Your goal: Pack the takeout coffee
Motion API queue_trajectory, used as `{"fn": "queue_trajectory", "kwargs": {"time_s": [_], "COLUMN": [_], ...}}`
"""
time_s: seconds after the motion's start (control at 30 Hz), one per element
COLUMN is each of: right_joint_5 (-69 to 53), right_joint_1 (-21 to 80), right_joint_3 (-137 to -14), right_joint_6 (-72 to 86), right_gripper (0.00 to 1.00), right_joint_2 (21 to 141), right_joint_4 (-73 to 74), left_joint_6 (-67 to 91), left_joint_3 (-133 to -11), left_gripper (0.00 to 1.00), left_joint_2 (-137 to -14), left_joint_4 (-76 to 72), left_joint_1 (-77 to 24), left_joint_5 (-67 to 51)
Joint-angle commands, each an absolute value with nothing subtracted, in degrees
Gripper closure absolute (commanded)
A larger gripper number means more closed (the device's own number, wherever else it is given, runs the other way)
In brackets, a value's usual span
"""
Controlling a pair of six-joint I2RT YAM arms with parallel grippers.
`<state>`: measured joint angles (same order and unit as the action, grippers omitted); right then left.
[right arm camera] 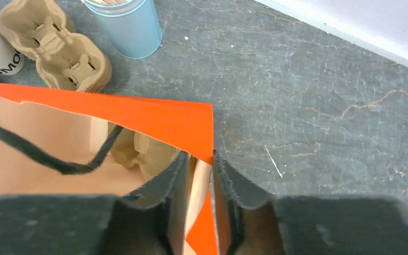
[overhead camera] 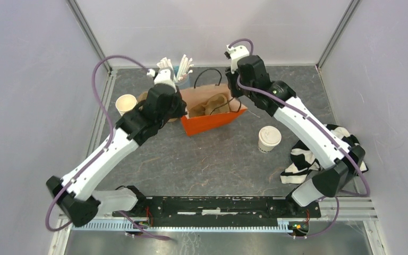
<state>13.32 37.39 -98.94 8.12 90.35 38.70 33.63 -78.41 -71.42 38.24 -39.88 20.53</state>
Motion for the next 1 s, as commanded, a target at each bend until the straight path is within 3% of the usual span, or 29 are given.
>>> {"fn": "queue_trajectory", "kwargs": {"time_s": [0.0, 0.43, 0.8, 0.97], "right_joint_5": [13.16, 9.53, 12.30, 12.99], "right_joint_1": [37.45, 37.61, 37.66, 37.59], "right_joint_3": [-90.60, -72.25, -78.27, -74.12], "right_joint_6": [5.10, 12.54, 12.79, 11.29], "right_gripper": [0.67, 0.31, 0.19, 0.17], "right_joint_2": [83.77, 71.87, 73.56, 71.05], "right_joint_4": [25.47, 30.24, 37.79, 36.69], "left_joint_6": [28.59, 34.74, 42.54, 44.35], "left_joint_3": [-66.27, -53.09, -56.50, -56.45], "left_gripper": [0.98, 0.98, 0.97, 0.97], "left_joint_2": [-63.24, -56.45, -59.44, -58.72], "left_joint_4": [18.63, 18.19, 24.95, 25.24], "left_joint_1": [-39.81, -39.95, -39.93, -39.92], "left_joint_5": [21.04, 7.58, 6.48, 6.21]}}
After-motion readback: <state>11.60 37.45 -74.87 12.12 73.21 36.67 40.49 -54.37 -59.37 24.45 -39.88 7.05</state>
